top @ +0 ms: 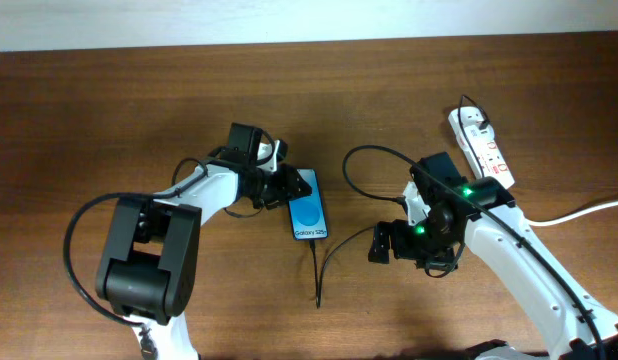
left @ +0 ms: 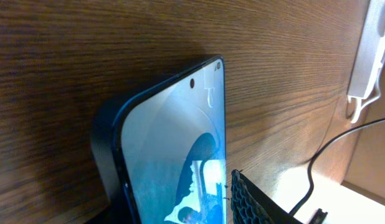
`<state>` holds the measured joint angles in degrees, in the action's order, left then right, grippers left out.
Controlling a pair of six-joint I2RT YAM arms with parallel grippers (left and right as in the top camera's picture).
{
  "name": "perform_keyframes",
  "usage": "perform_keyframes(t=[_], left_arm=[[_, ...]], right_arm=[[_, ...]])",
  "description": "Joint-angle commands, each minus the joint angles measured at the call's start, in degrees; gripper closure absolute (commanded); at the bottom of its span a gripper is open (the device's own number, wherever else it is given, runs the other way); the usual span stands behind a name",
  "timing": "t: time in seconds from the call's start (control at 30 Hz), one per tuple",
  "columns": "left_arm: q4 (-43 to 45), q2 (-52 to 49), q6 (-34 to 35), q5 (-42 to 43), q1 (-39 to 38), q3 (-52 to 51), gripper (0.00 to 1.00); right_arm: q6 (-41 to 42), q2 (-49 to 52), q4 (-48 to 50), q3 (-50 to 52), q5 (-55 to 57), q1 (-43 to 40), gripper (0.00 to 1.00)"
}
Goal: Plug charger to phone and switch on socket
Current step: 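Lay the phone flat on the table with the left gripper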
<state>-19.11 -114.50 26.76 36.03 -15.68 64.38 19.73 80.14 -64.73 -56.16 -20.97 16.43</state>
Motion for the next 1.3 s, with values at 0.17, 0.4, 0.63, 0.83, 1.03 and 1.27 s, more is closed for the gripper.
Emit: perform_keyframes(t=[0.17, 0.4, 0.63, 0.83, 1.03, 1.27], left_arm=[[-4.04, -3.80, -1.16, -14.97, 0.57, -2.84, 0.58], [-7.28, -3.80, -1.16, -17.27, 0.57, -2.84, 0.59], [-10.56, -3.80, -1.16, -21.33, 0.57, -2.84, 0.58], [-12.11, -3.80, -1.14, -21.53, 0.66, -2.84, 0.57], [-14.21, -3.80, -1.14, -22.38, 0.72, -2.84, 0.57], [-16.35, -3.80, -1.09, -23.87, 0.72, -2.84, 0.57]], right_arm=[[0.02, -0.68, -0.04, 0.13, 0.70, 0.04, 0.02], [0.02, -0.68, -0.04, 0.13, 0.70, 0.04, 0.02], [0.00, -0.68, -0.02, 0.13, 0.72, 0.04, 0.02], [0.00, -0.68, -0.04, 0.13, 0.74, 0.04, 0.02], [0.00, -0.68, -0.02, 0.13, 0.74, 0.04, 0.02], [0.00, -0.68, -0.02, 0.13, 2.73, 0.04, 0.02]])
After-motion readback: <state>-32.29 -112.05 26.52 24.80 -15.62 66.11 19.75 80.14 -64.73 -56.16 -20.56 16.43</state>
